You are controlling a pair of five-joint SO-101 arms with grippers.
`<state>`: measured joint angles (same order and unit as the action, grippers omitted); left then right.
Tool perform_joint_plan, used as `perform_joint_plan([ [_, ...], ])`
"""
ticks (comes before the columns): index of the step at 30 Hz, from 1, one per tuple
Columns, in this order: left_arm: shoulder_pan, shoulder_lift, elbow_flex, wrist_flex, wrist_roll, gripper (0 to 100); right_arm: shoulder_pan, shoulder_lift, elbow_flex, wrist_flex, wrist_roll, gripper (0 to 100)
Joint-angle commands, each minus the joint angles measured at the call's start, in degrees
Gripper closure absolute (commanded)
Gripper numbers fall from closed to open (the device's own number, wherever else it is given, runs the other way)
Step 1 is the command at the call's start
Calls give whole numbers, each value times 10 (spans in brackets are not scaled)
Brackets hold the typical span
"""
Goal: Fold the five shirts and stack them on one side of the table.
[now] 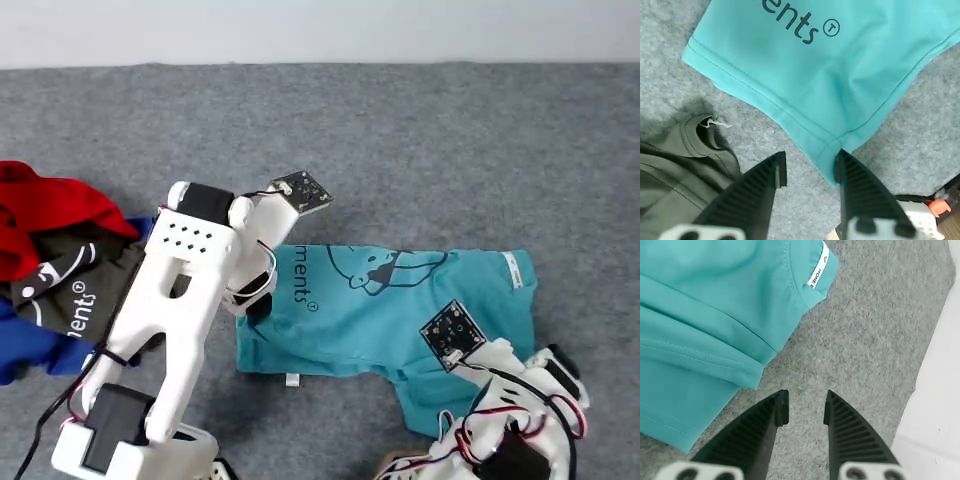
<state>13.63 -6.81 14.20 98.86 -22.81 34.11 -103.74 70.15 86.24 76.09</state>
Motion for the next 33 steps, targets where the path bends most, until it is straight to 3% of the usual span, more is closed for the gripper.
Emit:
perform_joint_plan([
  [1, 16, -56, -22, 18, 4, 830, 8, 0, -2, 3, -8, 879],
  [10, 121, -90, 53, 14, 9, 827, 8, 0, -2, 4, -8, 879],
  [20, 26, -81, 114, -25, -14, 827, 8, 0, -2, 4, -8, 879],
  [25, 14, -81, 93, -40, -9, 833, 8, 4, -1, -11, -13, 883],
  [29, 14, -77, 43, -74, 67, 895, 8, 33, 15, -31, -111, 884],
  [33, 14, -76, 14, -77, 104, 961, 6, 156, -70, -28, -193, 885],
])
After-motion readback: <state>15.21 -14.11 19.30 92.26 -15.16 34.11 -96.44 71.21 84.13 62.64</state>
